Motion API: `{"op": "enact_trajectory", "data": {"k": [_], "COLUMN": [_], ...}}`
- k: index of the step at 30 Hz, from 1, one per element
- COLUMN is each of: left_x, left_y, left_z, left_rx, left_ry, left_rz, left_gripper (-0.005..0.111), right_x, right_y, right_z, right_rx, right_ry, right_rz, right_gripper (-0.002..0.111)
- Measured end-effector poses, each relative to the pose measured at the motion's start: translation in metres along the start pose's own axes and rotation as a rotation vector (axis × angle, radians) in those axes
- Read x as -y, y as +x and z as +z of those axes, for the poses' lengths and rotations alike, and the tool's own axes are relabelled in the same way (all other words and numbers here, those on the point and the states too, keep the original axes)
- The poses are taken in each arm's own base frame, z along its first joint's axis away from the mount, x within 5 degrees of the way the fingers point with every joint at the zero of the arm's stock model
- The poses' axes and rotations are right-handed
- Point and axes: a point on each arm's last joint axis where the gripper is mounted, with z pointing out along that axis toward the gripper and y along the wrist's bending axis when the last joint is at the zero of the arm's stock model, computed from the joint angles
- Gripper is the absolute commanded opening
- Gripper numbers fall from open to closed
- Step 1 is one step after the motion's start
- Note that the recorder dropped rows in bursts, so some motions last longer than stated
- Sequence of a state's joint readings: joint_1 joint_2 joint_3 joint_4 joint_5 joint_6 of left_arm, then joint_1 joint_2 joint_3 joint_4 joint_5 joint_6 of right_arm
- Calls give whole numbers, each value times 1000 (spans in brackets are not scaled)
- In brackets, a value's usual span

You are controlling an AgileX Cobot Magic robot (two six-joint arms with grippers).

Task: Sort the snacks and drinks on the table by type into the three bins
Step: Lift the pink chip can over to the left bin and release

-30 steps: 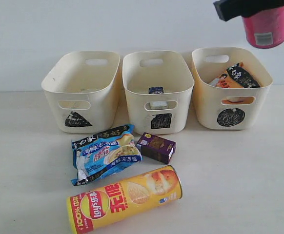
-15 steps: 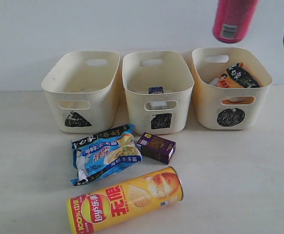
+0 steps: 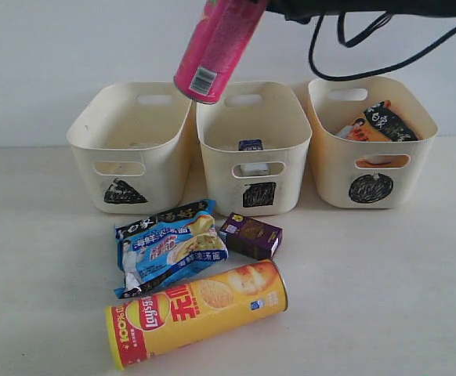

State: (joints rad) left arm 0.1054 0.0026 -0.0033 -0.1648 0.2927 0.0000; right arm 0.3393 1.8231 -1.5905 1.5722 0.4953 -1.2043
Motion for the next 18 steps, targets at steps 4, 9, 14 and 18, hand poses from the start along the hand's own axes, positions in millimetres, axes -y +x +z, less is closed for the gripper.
{"op": "enact_trajectory", "data": {"k": [4,9,14,18], "left_x": [0,0,0,0], "left_y": [0,0,0,0], "left_z": [0,0,0,0], "left_rx": [0,0,0,0], "left_ry": [0,0,0,0], "left_rz": [0,0,0,0], "left_gripper": [5,5,5,5], "right_x": [1,-2,4,10], "right_y": [14,29,45,63], "right_z": [33,67,93,110], "right_rx": [-32,-48,-58,-83], "right_ry": [-41,-70,-69,-62], "right_rz": [25,25,27,54], "right_gripper": [3,3,3,3]}}
